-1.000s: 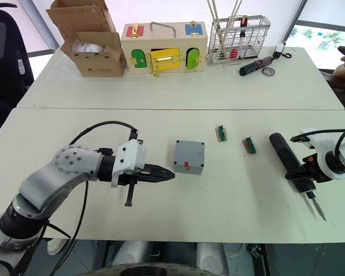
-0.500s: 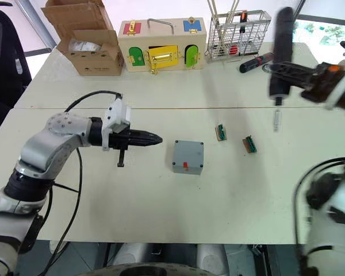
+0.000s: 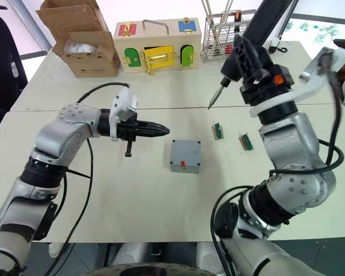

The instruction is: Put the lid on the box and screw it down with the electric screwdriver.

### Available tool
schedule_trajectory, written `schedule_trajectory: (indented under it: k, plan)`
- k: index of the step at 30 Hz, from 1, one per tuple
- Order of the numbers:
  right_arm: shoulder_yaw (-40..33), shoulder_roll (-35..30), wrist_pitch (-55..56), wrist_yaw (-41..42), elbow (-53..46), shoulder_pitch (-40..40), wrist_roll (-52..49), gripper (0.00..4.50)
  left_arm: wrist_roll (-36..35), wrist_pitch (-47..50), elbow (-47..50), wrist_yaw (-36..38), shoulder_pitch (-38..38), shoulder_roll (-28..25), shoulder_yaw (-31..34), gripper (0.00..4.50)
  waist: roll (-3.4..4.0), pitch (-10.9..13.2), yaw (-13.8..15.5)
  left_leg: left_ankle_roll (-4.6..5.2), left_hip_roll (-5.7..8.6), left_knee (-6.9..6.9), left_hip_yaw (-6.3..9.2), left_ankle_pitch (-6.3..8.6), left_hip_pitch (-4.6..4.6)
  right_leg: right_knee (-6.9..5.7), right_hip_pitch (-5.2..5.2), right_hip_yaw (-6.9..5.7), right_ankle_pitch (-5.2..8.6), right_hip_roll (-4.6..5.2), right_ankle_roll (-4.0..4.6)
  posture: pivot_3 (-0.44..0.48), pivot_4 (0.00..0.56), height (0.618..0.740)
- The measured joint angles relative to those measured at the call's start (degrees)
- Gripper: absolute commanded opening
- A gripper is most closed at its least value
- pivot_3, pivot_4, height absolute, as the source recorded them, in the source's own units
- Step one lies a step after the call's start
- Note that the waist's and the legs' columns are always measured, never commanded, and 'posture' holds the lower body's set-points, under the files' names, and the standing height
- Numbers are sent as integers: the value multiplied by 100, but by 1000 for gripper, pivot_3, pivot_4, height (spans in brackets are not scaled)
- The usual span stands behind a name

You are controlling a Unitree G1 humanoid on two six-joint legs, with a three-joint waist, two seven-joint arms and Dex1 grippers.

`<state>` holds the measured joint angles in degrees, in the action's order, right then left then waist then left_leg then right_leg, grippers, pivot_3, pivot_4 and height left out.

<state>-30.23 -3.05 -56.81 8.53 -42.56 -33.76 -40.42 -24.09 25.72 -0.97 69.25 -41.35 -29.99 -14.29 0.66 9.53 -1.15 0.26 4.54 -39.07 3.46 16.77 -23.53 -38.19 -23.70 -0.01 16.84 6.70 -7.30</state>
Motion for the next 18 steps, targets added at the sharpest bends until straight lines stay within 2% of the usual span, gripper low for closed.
schedule_trajectory:
  k: [3,7,13,18]
  plan:
    - [926,-196,807,270,1,762,559,1976,272,-347,-341,32,-64,321,-215,0,0,0,-9,0,-7,2,-1,0,1,0,-2,0,1,-6,-1,0,150,740]
    - [1590,-311,1490,404,7,1332,968,1976,564,-726,-522,106,-106,452,-342,0,0,0,-6,0,-9,2,-2,0,1,1,-2,0,1,-8,-1,0,150,740]
    - [2321,-527,2150,458,68,1704,1489,1976,851,-970,-572,215,-91,492,-514,0,-1,0,14,0,-9,-1,0,0,2,5,2,0,1,-8,-1,0,150,740]
    - [2625,-558,2668,455,386,2000,1918,1976,1054,-1135,-731,337,80,437,-560,0,-1,0,23,0,-9,-2,1,0,3,5,3,-1,1,-9,-1,0,150,740]
